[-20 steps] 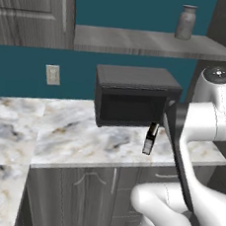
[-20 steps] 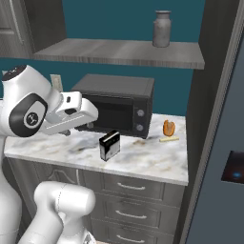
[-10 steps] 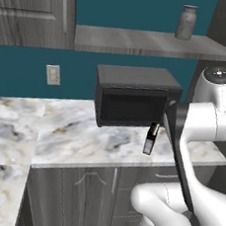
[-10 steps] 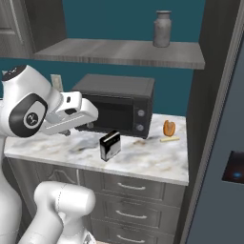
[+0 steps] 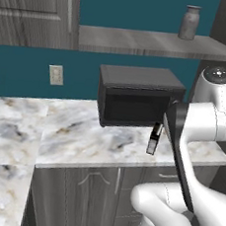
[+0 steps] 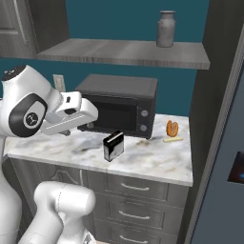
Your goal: Pick the boxed food and cereal from the counter and place them in the cabinets closest to them.
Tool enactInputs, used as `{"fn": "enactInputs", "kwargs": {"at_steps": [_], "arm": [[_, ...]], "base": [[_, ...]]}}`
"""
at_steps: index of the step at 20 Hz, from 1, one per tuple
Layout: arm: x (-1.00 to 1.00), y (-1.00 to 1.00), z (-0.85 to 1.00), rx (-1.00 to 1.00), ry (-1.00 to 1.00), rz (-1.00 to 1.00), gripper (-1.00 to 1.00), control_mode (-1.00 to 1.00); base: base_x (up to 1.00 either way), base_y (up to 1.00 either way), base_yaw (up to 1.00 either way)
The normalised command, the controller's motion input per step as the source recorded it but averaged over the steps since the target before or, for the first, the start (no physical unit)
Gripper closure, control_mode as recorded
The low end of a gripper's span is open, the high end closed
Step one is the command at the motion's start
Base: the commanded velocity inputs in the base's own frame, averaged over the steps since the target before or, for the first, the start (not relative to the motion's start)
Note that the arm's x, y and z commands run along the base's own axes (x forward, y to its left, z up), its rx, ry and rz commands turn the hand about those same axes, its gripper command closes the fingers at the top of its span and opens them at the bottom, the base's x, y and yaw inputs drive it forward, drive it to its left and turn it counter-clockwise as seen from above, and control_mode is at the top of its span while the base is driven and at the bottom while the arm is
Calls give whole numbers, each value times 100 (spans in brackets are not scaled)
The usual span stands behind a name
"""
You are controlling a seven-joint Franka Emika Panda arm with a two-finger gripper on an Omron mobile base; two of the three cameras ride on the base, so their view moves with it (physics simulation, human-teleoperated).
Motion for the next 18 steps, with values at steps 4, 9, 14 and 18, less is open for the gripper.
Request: {"fn": "enactInputs", "kwargs": {"at_steps": [4, 9, 14, 18], "arm": [[0, 0, 0, 0, 0, 0, -100, 100], [0, 0, 0, 0, 0, 0, -100, 100], [0, 0, 0, 0, 0, 0, -100, 100], [0, 0, 0, 0, 0, 0, -100, 100]], "base": [[0, 0, 0], [17, 0, 0], [39, 0, -1], [7, 0, 0]]}}
